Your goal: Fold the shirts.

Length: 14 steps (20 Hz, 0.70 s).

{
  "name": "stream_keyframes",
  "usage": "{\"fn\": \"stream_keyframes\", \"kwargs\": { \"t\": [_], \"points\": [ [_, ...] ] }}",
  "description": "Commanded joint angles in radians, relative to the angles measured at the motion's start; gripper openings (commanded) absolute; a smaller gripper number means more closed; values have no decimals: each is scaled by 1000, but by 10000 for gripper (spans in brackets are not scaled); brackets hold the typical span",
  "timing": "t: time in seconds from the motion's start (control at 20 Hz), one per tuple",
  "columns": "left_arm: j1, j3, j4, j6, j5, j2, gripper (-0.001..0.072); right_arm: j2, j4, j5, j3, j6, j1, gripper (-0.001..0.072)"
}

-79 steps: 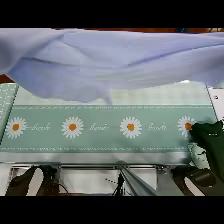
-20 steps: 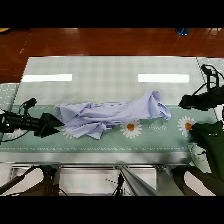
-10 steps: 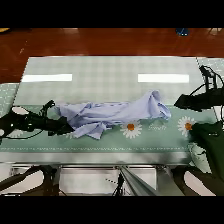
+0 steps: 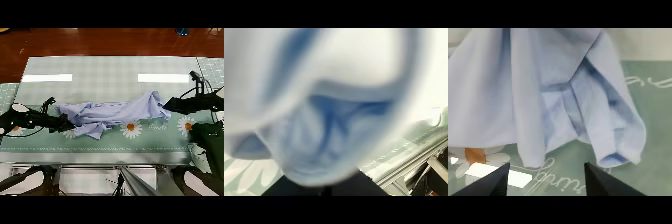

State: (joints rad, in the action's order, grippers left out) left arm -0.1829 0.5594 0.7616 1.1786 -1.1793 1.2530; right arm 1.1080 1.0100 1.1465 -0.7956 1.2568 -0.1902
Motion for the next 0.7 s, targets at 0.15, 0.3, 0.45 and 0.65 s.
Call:
{"fn": "stream_keyframes", "kwargs": {
  "t": [0.15,0.3,0.45,0.65],
  "points": [
    [1,60,-3,1,-19,-32,24,72,-193,-89,100,-116,1,551],
    [1,77,-6,3,-19,-44,24,90,-205,-165,100,-117,71,544],
    [1,96,-14,3,-30,-57,24,103,-190,-288,98,-96,207,265],
    [0,199,-14,5,-68,-128,23,80,-151,-187,7,-90,208,26]
  ]
}}
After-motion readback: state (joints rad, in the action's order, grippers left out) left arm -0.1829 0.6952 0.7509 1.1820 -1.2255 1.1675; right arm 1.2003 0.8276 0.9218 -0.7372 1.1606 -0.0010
